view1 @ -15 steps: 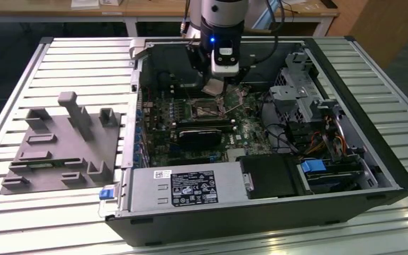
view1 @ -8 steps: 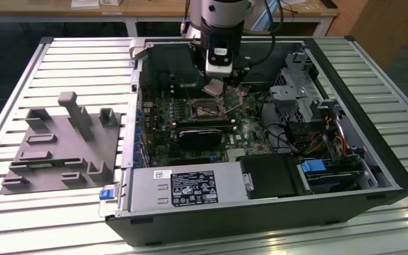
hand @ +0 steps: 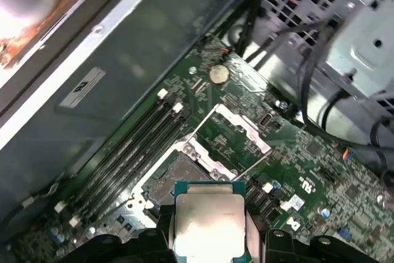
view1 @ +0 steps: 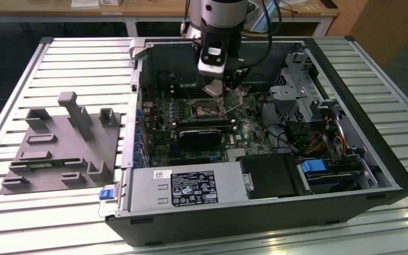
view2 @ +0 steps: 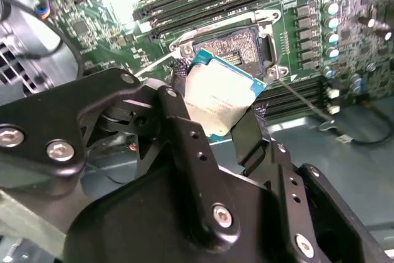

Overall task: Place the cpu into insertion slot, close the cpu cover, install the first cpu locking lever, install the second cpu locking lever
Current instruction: 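Place the cpu into insertion slot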

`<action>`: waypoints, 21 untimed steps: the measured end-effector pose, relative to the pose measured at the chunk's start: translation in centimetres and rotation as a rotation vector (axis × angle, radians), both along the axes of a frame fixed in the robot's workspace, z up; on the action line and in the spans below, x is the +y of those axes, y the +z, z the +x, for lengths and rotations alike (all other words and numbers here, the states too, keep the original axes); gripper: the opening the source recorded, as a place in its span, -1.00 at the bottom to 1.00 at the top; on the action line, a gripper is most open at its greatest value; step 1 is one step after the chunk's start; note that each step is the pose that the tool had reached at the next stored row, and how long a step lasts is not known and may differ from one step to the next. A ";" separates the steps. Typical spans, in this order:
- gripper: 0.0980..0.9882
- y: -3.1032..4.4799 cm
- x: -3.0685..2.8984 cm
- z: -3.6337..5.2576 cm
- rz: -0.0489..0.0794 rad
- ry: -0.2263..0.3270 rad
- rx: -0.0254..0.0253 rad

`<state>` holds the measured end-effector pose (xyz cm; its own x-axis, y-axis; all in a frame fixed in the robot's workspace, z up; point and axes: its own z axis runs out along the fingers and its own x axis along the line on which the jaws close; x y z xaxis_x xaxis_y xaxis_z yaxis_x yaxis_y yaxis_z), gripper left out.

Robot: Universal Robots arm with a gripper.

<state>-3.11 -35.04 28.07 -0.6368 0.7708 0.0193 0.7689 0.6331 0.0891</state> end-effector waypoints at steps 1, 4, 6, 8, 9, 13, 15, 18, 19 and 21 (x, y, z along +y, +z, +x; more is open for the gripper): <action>0.00 -0.01 0.00 0.00 0.000 -0.018 0.0000; 0.00 -0.05 0.00 0.00 0.000 -0.073 0.0000; 0.00 -0.07 0.00 0.00 0.000 -0.108 0.0000; 0.00 -0.10 0.00 0.00 0.000 -0.143 0.0000; 0.00 -0.12 0.00 0.00 0.000 -0.162 0.0000; 0.00 -0.21 0.00 0.00 0.000 -0.230 0.0000; 0.00 -0.26 0.00 0.00 0.000 -0.264 0.0000; 0.00 -0.33 0.00 0.00 0.000 -0.317 0.0000; 0.00 -0.36 0.00 0.00 0.000 -0.335 0.0000; 0.00 -0.40 0.00 0.00 0.000 -0.370 0.0000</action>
